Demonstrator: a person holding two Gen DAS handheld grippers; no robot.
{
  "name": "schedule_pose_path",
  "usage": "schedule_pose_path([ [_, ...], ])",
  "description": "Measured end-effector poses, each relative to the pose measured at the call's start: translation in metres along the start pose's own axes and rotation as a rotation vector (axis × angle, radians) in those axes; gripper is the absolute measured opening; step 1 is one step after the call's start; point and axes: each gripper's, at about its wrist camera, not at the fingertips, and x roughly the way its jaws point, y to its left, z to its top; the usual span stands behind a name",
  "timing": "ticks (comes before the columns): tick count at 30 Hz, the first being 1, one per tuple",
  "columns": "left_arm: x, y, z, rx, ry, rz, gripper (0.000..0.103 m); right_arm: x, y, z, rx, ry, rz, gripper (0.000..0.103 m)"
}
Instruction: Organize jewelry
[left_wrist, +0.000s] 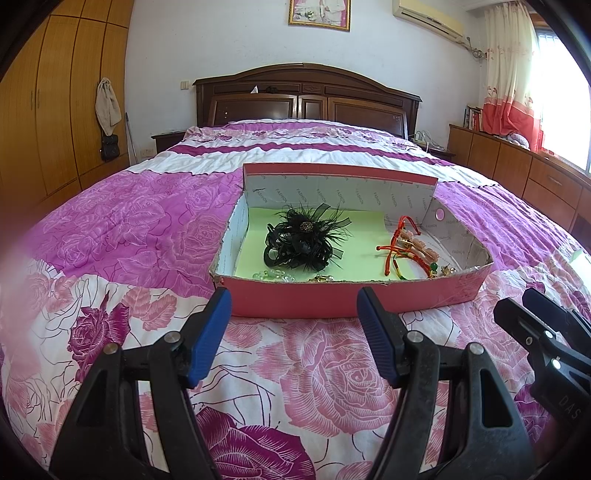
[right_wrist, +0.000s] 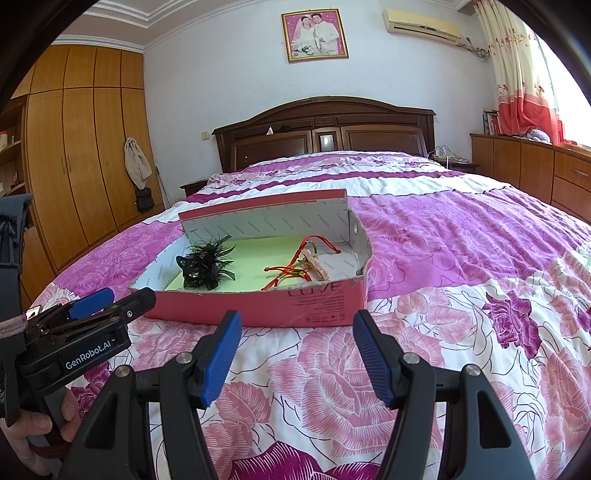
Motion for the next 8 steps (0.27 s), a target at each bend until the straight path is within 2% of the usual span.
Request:
schedule_pose_path([
  [8, 0.0002, 0.0001, 0.0, 0.001, 0.001, 0.0, 0.063, 0.0, -0.0002, 0.0, 0.0, 0.0, 0.0, 0.065],
])
